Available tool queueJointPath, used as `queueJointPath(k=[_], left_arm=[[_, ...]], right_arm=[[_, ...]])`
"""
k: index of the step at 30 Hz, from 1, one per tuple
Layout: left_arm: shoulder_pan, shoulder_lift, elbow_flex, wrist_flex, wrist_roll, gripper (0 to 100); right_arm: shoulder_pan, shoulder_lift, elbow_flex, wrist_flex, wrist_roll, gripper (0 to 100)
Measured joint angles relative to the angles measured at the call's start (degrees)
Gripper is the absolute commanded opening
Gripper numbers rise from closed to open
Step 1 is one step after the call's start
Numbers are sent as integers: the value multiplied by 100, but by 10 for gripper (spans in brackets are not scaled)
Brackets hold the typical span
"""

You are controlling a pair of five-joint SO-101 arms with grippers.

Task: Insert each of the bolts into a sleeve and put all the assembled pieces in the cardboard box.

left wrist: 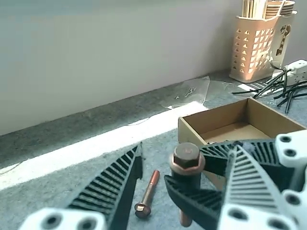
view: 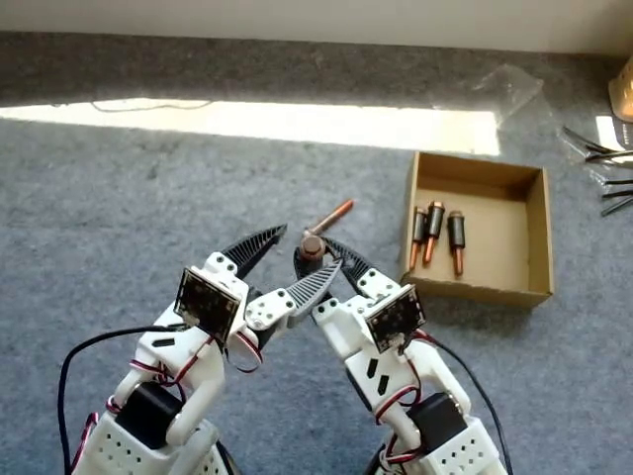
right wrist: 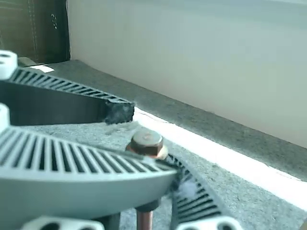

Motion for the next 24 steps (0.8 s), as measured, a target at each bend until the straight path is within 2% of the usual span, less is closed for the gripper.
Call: queueJointPath(k=[10,17,24], left_arm=[[-167,70,-826,35,-26,270],[-1635,0,-1231,492,-26,270],[-2400,0,-1240,932,-26,269]], right_arm=[[0,0,0,0,0,5],[220,0,0,26,0,5],[782,0,0,26,0,5]])
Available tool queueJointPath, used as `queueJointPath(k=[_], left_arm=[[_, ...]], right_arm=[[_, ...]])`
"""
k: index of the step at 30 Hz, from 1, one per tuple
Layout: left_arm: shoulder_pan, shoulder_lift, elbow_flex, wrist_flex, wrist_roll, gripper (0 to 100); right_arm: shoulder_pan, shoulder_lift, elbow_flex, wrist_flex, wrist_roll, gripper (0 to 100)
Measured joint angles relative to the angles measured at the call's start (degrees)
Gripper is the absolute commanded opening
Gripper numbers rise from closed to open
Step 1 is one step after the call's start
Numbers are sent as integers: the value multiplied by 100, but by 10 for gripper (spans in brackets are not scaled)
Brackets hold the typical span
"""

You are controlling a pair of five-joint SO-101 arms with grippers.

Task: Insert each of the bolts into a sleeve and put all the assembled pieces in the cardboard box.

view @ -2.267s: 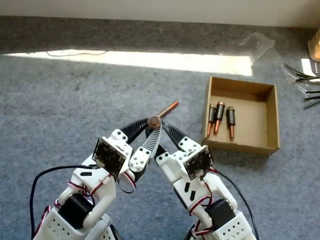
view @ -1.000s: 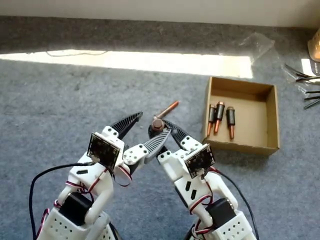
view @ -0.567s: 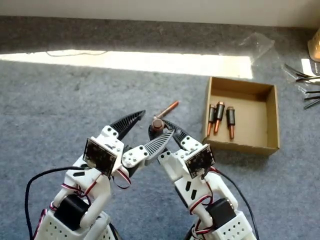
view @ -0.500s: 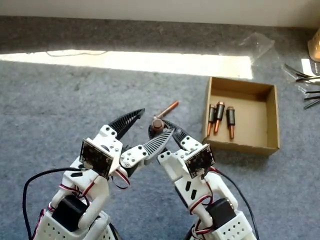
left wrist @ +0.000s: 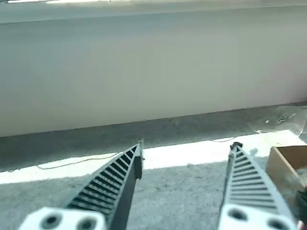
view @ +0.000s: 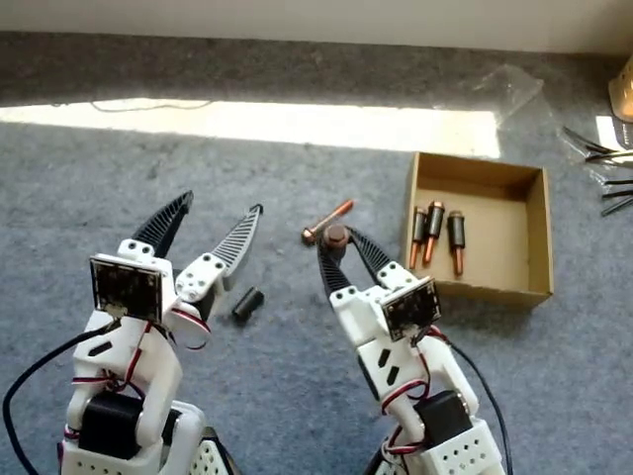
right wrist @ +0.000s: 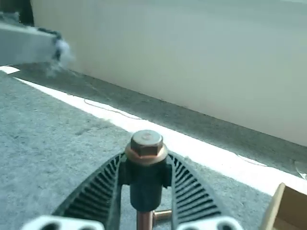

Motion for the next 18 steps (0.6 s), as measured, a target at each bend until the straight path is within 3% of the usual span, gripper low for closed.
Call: queueJointPath(k=[12,18], left_arm=[[-1301,0,0,835,0,12],[-1424,0,211,1064,0,6]], right_arm=[[2022,0,0,0,0,5],[2708,0,-642,1204,0,5]])
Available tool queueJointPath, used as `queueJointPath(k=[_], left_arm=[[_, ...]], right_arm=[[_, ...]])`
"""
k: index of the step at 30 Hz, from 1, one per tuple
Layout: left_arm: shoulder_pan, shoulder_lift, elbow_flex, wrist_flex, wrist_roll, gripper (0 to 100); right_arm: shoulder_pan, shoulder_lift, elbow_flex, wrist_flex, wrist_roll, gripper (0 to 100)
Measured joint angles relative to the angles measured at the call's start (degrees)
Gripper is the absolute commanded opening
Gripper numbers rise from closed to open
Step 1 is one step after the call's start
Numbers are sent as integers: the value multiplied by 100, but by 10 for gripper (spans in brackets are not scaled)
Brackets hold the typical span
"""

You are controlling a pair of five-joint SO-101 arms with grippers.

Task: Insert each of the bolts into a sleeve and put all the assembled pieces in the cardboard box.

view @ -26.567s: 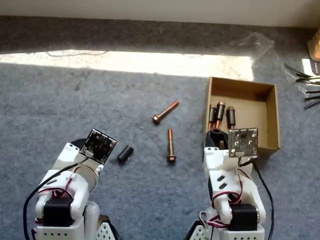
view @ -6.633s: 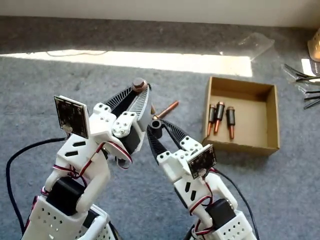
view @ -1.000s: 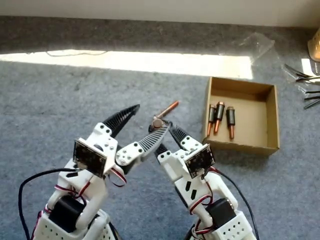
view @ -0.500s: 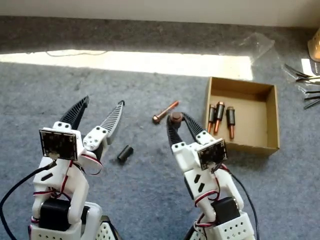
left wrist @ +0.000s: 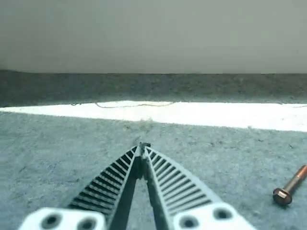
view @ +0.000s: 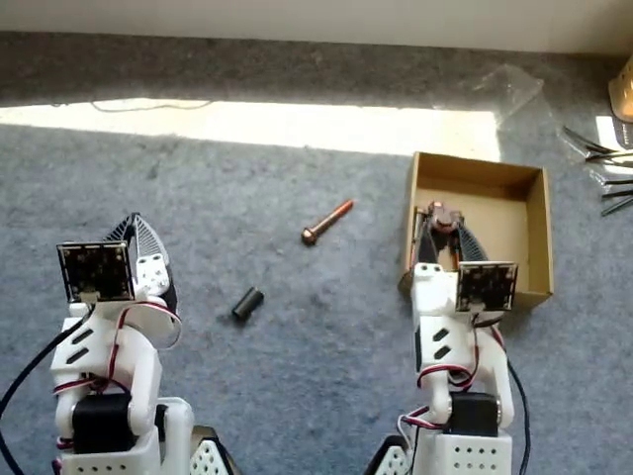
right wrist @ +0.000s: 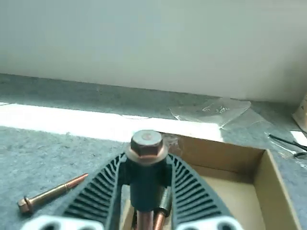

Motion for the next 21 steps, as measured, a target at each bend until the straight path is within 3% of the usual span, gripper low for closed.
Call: queueJointPath(k=[9,21], left_arm=[[26,79,993,0,0,6],[26,79,1046,18,0,5]], right_arm=[[193,589,-2189,1653,246,5],[211,4598,-4290,1741,598,5]])
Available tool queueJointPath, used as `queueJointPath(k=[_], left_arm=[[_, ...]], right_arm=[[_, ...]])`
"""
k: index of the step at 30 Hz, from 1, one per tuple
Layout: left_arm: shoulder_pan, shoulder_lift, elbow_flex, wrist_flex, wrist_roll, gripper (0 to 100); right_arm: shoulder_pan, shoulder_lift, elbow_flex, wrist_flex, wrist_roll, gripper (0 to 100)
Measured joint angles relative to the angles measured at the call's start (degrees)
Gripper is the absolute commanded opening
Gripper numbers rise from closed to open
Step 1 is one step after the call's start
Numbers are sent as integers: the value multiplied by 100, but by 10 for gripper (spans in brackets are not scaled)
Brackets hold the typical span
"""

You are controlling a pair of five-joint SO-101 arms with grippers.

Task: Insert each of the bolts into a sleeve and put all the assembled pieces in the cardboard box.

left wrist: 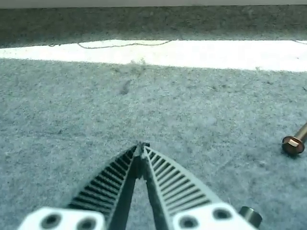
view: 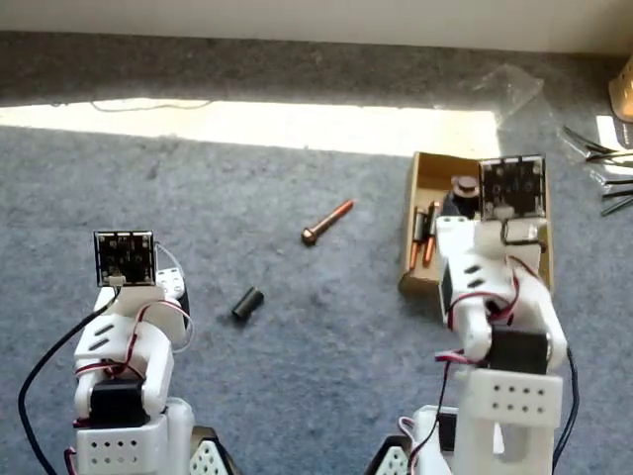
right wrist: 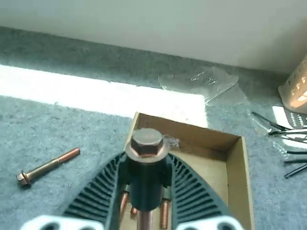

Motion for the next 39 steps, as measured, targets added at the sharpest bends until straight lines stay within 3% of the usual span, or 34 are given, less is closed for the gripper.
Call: queueJointPath(k=[13,23,35,39], left_arm=[[527,0,0,413,0,5],[545,0,273,413,0,7],[545,0,668,0,0,7],[545,0,888,-369,0,7]], right_arm=[[932,4132,-2180,0,0,5],[993,6840,-3727,0,0,6],[1064,8097,-4536,193,905,11],[1090,8105,-4545,624,958,96]])
